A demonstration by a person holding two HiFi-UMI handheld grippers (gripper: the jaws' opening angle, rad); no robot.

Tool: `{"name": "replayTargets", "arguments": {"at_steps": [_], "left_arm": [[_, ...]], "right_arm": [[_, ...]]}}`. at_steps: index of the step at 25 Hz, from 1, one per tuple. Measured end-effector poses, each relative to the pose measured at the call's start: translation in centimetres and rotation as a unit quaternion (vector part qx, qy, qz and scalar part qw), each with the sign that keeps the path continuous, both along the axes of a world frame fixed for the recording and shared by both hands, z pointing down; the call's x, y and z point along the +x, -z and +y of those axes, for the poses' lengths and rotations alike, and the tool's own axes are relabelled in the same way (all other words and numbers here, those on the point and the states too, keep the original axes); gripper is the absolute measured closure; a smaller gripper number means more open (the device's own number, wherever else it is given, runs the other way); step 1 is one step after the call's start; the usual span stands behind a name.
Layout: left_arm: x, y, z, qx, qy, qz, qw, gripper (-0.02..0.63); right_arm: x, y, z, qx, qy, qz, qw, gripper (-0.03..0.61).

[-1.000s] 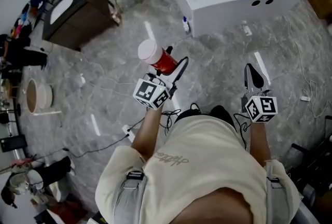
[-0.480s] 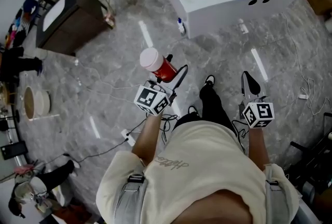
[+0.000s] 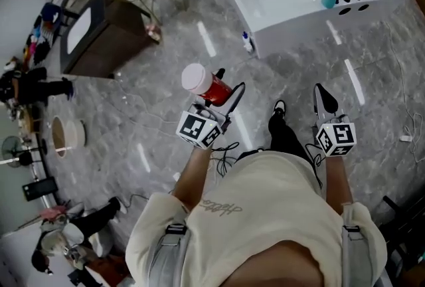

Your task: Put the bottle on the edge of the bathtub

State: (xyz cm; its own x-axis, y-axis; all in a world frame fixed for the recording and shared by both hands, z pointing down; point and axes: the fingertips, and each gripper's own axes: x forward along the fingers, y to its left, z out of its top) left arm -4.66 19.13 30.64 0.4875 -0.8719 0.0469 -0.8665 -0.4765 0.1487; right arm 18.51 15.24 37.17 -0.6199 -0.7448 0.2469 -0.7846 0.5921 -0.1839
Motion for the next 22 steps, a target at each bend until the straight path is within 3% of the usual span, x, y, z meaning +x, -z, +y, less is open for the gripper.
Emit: {"name": "replayTargets", "arguments": {"at_steps": [5,9,17,22], "left_arm": [[-0.4,2.8,-7.2,0.009,0.028,-0.010,0.9995,0.319],[-0.1,4.4,-11.1,0.022,0.028,0.009,0.9993,0.319],[-1.4,2.6,-14.9,-0.013,0.026,0.035,0.9990,0.319],[-3.4,0.3,-17.4,-0.027,-0.005,0.038,0.9989,0.319]], "right_arm": [[-1.4,0.9,-7.0,0.009,0.018,-0.014,1.000,0.577],[-2.3,1.3,-11.4,0.016,0.039,-0.015,0.999,0.577],[-4.8,-0.7,-14.2,-0.023,0.064,-0.006,0.998,0.577],[-6.2,-1.9,-14.5,-0.051,0.052,0.017,0.997,0.577]]}}
